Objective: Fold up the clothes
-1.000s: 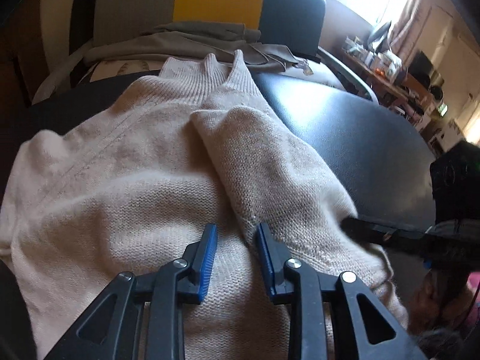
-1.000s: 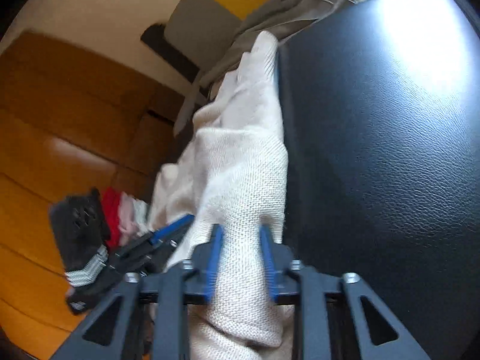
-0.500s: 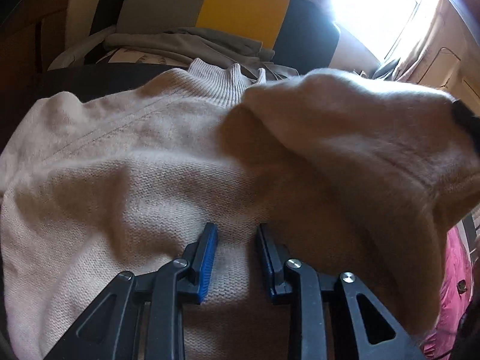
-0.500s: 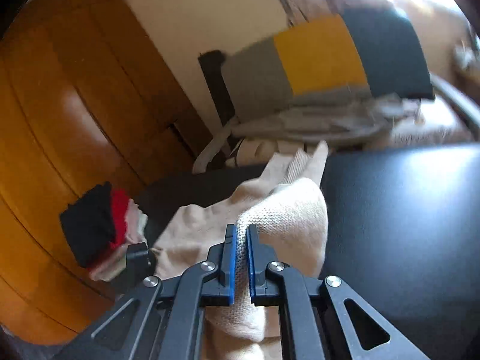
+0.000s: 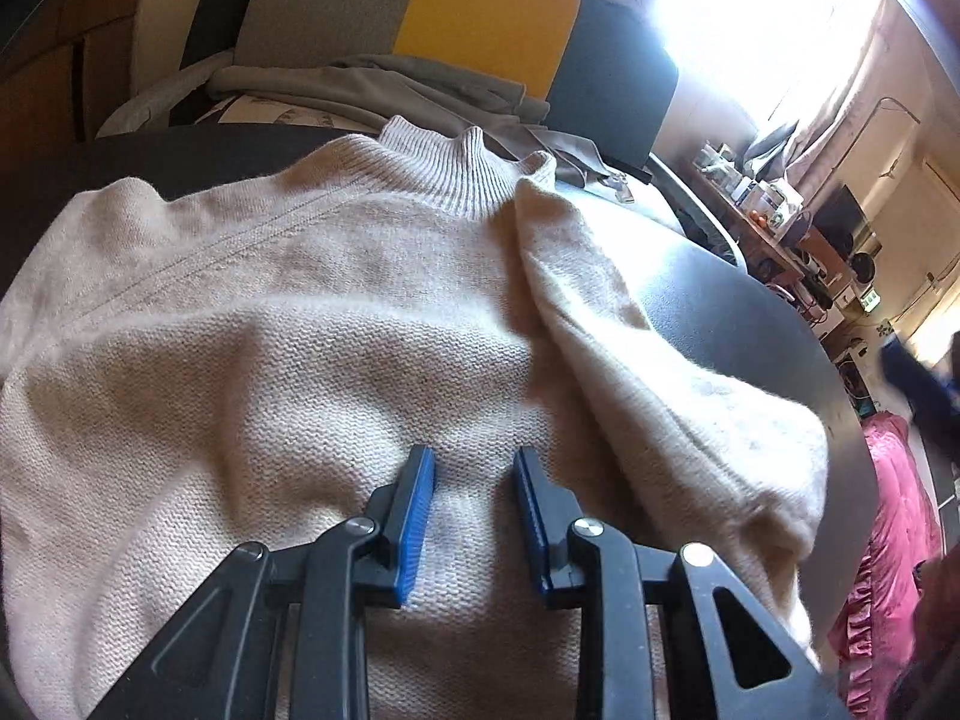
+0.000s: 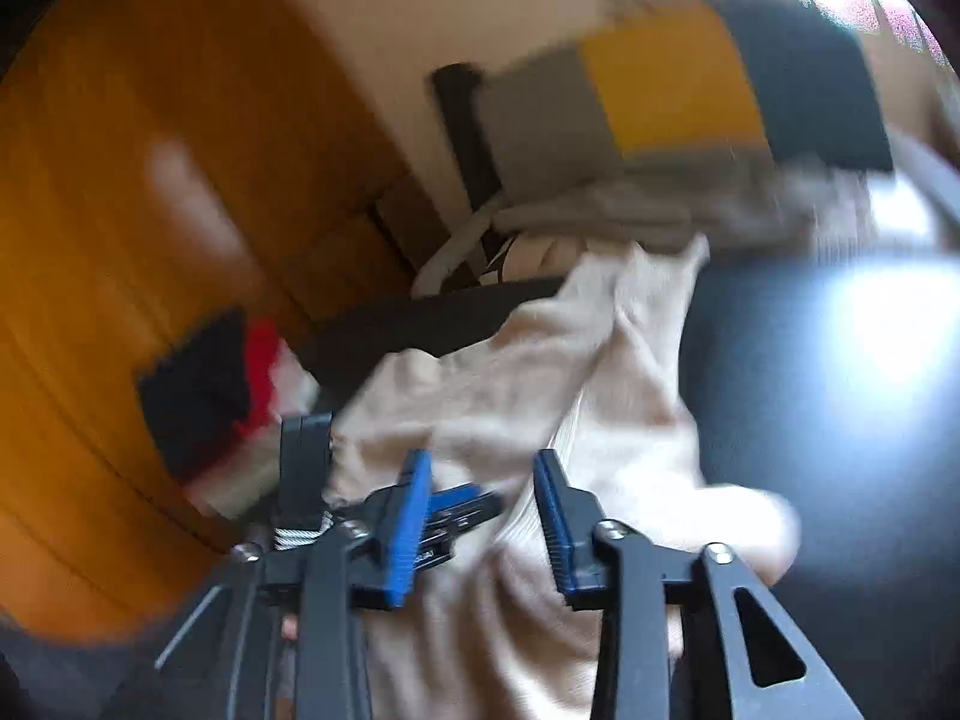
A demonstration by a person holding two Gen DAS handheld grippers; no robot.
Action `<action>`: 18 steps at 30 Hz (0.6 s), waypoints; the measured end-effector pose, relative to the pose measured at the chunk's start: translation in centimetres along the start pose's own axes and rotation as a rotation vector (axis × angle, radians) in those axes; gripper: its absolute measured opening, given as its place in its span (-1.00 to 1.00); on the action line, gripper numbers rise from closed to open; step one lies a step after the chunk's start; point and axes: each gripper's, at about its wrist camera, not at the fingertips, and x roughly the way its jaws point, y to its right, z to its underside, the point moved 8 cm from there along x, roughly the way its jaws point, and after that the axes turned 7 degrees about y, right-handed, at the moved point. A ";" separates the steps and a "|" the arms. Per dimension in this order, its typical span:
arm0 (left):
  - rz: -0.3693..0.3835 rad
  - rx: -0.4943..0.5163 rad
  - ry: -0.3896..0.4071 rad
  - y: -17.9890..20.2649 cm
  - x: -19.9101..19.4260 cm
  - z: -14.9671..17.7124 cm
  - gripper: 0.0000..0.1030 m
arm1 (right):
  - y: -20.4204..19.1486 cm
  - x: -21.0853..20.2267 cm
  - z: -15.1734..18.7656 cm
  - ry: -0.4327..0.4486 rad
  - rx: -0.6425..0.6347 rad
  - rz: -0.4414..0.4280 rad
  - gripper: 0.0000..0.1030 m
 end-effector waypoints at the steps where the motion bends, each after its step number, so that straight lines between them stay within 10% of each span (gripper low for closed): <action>1: 0.003 -0.002 0.000 0.0 0.0 0.0 -0.47 | 1.4 -0.3 0.1 0.015 0.079 0.001 -0.26; 6: 0.008 -0.005 0.009 0.0 0.1 0.1 -0.47 | 9.3 -3.1 3.8 -0.001 0.233 0.196 -0.17; 12: 0.005 0.001 0.020 0.2 0.2 0.1 -0.47 | 14.6 -2.5 7.0 -0.002 0.471 0.221 -0.17; 18: 0.000 0.004 0.026 0.1 0.2 0.1 -0.47 | 12.7 3.1 4.8 -0.031 0.321 0.224 -0.19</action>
